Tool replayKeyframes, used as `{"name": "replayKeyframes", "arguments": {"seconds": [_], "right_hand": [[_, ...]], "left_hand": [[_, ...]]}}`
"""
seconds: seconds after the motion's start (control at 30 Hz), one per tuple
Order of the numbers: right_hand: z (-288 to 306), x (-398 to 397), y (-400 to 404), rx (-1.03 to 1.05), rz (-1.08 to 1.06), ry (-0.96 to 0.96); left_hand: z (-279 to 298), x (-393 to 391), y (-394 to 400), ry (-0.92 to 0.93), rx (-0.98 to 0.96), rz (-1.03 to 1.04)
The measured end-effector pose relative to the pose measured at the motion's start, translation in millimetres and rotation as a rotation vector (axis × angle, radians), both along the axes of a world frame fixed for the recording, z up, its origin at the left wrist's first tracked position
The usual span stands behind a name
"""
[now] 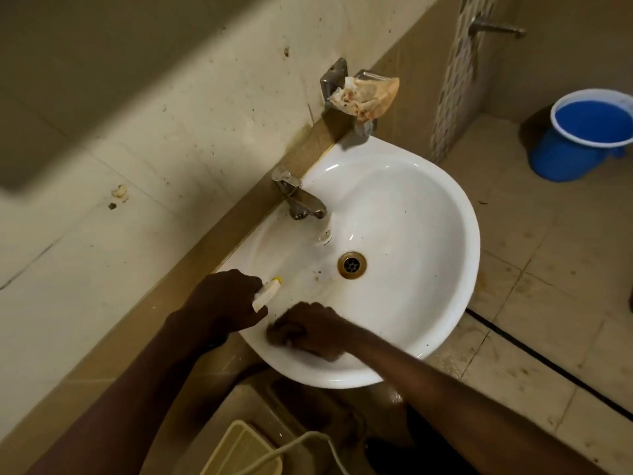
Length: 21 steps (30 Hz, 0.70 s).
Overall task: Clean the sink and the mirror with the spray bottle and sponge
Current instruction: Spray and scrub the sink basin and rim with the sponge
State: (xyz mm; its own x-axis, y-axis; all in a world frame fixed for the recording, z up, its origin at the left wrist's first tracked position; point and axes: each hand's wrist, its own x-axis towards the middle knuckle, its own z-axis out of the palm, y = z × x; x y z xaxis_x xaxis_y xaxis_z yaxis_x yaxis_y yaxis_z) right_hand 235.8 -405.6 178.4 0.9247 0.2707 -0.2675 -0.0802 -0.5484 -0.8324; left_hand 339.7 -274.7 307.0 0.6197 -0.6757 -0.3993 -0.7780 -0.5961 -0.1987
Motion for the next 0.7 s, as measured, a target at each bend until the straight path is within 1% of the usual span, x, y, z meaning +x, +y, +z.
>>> {"name": "replayKeyframes", "arguments": {"seconds": [0.07, 0.1, 0.17, 0.23, 0.27, 0.3, 0.33, 0.37, 0.4, 0.47, 0.5, 0.53, 0.57, 0.63, 0.7], "right_hand": [[3, -23, -30, -0.147, 0.23, 0.009], [0, -33, -42, -0.208, 0.285, -0.047], [-8, -45, -53, -0.262, 0.276, -0.111], [-10, -42, -35, -0.343, 0.133, -0.02], [-12, -32, -21, -0.398, -0.002, 0.038], [-16, -19, -6, -0.463, -0.141, 0.037], [-23, -5, 7, -0.506, -0.229, 0.022], [-24, 6, 15, -0.533, -0.256, 0.026], [-30, 13, 18, -0.532, -0.249, 0.018], [-44, 9, 12, -0.471, -0.17, 0.052], [-42, 1, 6, -0.43, -0.088, 0.016], [-40, -11, 3, -0.384, -0.003, -0.056], [-33, -21, 2, -0.309, 0.04, -0.146], [-29, -28, 12, -0.2, -0.01, -0.271], [-30, -13, 32, -0.144, -0.164, -0.216]], "left_hand": [[0, 1, -1, -0.005, 0.007, -0.005], [0, 2, -1, -0.008, 0.003, -0.002], [-1, 3, -1, -0.01, 0.01, 0.011], [-2, 3, 0, -0.01, 0.039, 0.022], [-3, 2, 0, -0.003, 0.055, 0.027], [-5, 1, 0, 0.012, 0.068, 0.029], [-7, 0, 0, 0.029, 0.078, 0.028], [-9, -2, -1, 0.042, 0.086, 0.028], [-10, -2, -2, 0.052, 0.101, 0.028], [-10, -1, -4, 0.06, 0.131, 0.025], [-9, 2, -4, 0.061, 0.136, 0.027], [-9, 4, -5, 0.062, 0.137, 0.033], [-9, 7, -7, 0.063, 0.137, 0.038], [-8, 11, -8, 0.058, 0.141, 0.037], [-9, 13, -8, 0.048, 0.149, 0.066]]}}
